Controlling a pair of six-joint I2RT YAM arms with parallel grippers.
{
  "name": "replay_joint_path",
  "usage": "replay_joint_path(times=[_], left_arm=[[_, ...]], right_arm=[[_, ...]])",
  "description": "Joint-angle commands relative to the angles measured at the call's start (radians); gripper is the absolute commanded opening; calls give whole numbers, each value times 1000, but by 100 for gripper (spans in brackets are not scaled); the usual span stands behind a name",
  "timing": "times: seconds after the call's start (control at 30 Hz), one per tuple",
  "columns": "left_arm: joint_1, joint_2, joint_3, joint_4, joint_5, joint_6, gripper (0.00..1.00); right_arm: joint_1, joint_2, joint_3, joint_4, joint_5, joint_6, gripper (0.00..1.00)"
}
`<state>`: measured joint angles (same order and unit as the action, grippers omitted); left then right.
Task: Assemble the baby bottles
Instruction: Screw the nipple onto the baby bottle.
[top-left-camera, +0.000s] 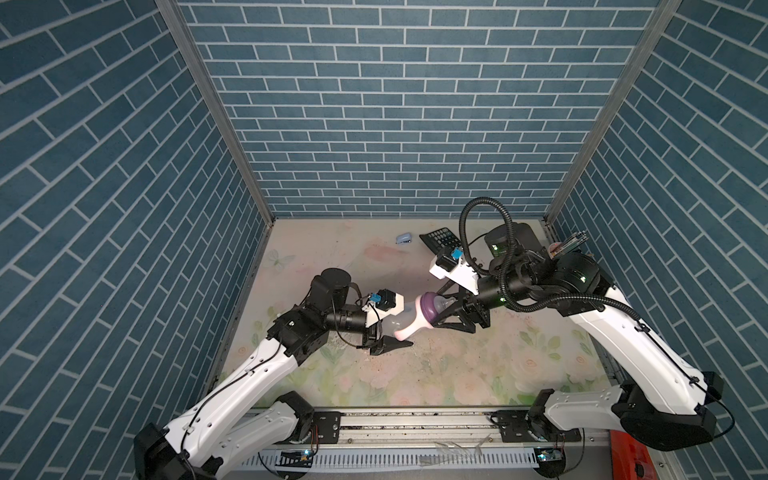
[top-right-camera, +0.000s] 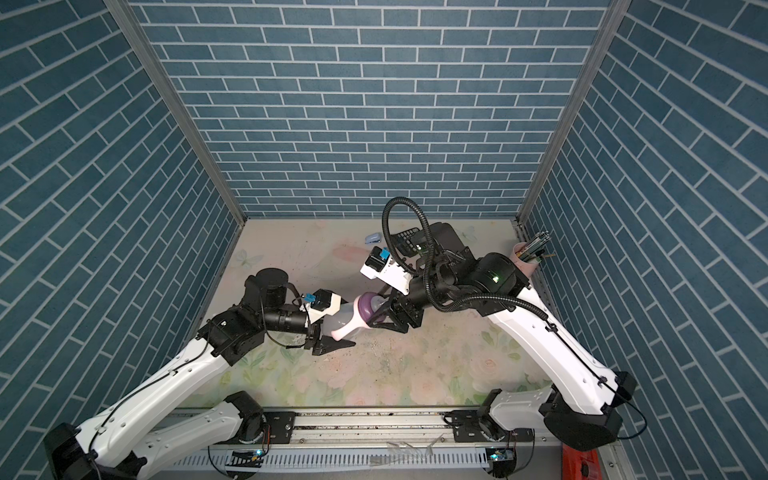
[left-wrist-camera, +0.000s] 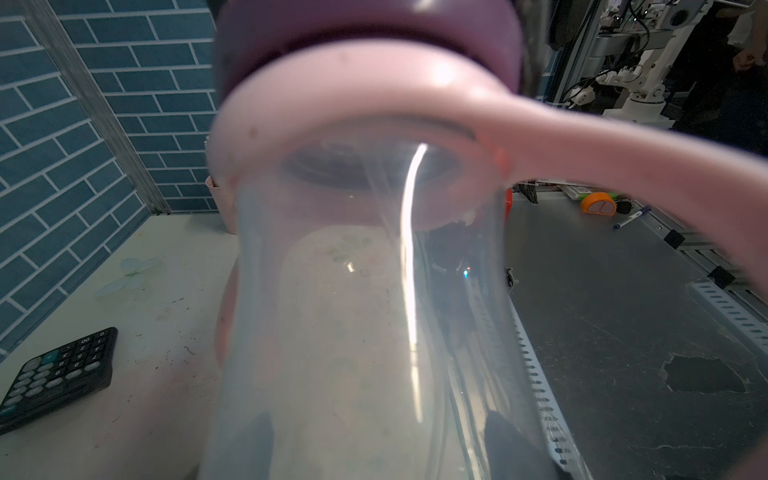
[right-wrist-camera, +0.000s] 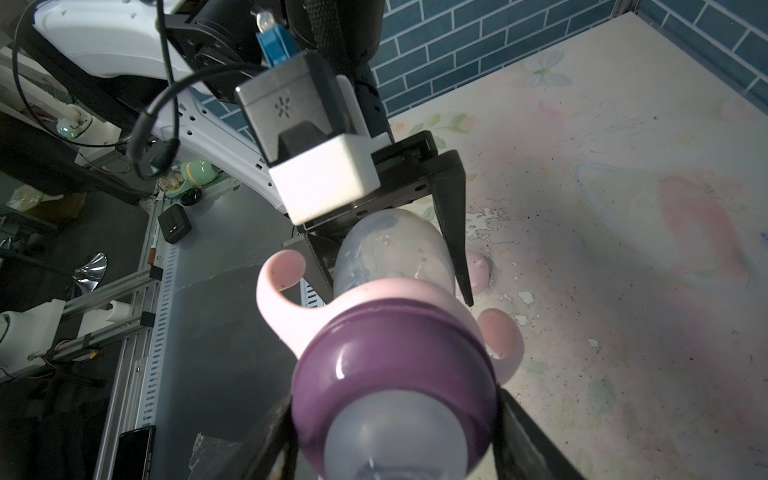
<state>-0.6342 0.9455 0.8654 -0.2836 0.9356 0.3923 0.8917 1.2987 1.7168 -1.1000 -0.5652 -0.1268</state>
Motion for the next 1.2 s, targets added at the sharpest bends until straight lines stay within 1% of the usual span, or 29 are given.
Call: replay_joint_path(times=[0.0, 0.1, 0.13, 0.2, 0.27, 0.37, 0.43, 0.53, 0.6, 0.8, 0.87, 0.93, 1.0, 1.03, 1.1, 1.13, 1.17], left_arm=[[5, -17, 25, 20, -56, -3, 19], [5, -32, 16, 33, -147, -3, 19], [5, -39, 11, 40, -188, -1, 19], [4, -56, -1, 61, -270, 5, 20], [3, -76, -16, 88, -359, 20, 21], [2, -111, -47, 129, -468, 77, 20], [0, -125, -62, 151, -532, 122, 19], [-18, -132, -73, 180, -630, 208, 17], [-41, -131, -84, 215, -705, 276, 16], [-116, -100, -106, 332, -985, 492, 14], [-143, -82, -123, 399, -1085, 574, 14], [-165, -68, -150, 477, -1161, 642, 14], [-182, -56, -183, 574, -1218, 695, 14], [-187, -55, -206, 611, -1225, 719, 14], [-188, -61, -215, 618, -1209, 699, 14], [-188, -64, -209, 595, -1201, 667, 14], [-188, -66, -189, 550, -1192, 627, 14]], right_arm=[[0, 14, -27, 31, -45, 36, 41], [-13, 6, -90, 95, -38, 100, 29], [-19, 0, -122, 131, -43, 129, 26], [-28, -12, -182, 206, -44, 187, 24], [-43, -22, -238, 288, -53, 254, 17], [-69, -23, -294, 395, -65, 355, 9], [-82, -16, -322, 474, -76, 429, 0], [-95, 20, -348, 588, -97, 553, 0], [-99, 58, -345, 633, -90, 640, 0], [-112, 149, -322, 760, -97, 889, 0], [-117, 171, -318, 811, -110, 979, 0], [-124, 186, -322, 867, -121, 1064, 0], [-131, 198, -330, 919, -126, 1143, 0], [-133, 203, -334, 947, -132, 1171, 0], [-135, 213, -312, 949, -152, 1148, 0], [-135, 211, -295, 916, -159, 1099, 0], [-134, 198, -281, 868, -156, 1026, 7]])
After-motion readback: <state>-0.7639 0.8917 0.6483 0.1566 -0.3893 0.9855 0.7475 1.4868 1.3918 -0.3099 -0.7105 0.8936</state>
